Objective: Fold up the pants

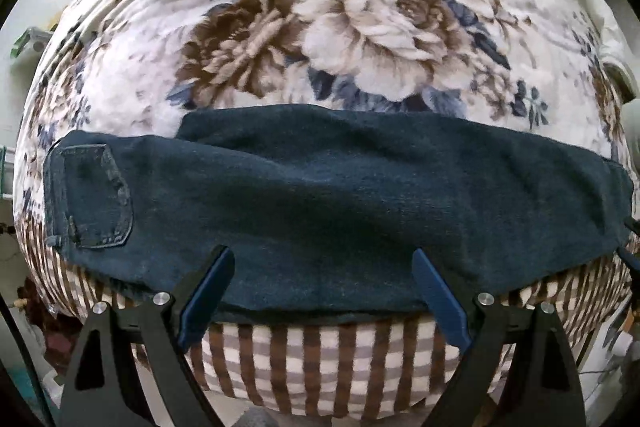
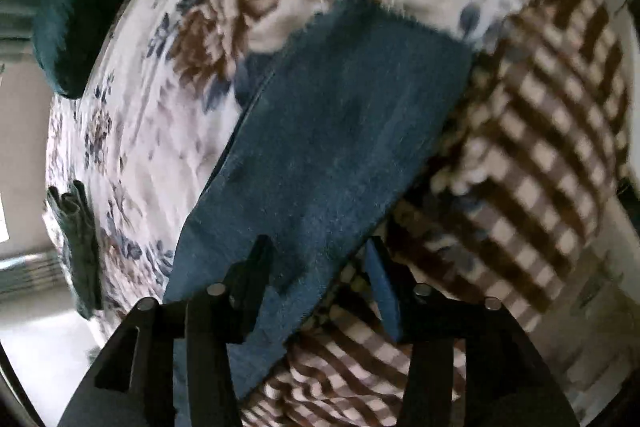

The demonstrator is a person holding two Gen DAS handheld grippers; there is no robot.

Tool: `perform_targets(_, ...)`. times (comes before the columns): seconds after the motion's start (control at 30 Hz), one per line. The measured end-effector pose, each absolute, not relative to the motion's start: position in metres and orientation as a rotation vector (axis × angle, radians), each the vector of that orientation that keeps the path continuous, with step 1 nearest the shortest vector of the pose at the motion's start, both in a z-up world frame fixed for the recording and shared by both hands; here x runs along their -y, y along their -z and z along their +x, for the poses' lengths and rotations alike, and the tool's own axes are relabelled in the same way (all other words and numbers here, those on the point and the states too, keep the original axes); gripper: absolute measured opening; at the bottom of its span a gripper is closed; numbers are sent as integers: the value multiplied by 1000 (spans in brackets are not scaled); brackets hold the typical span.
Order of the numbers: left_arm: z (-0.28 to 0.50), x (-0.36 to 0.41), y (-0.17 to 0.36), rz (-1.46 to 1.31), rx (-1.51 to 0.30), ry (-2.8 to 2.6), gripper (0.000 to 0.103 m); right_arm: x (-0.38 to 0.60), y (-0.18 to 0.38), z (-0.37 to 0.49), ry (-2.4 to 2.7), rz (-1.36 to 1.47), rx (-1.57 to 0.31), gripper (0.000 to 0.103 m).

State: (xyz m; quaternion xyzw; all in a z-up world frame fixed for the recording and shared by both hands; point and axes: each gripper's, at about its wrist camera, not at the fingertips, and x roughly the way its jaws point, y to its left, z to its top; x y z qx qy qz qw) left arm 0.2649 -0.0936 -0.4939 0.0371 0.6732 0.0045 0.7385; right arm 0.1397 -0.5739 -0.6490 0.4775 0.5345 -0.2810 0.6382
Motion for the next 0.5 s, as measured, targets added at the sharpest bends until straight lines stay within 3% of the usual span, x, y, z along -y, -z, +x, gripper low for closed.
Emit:
perform_targets(0.17,257,54,476,34,-1436,-66,91,508,629,166,536,795,-1386,52)
perform_targets(0.23,254,22,469,9,-1416,-100,91,463,632,181,468,722,-1442,57)
perform_targets(0.5,245,-172,470,-156,-1424,-314,91,297,659,205,302,876,-1589,60)
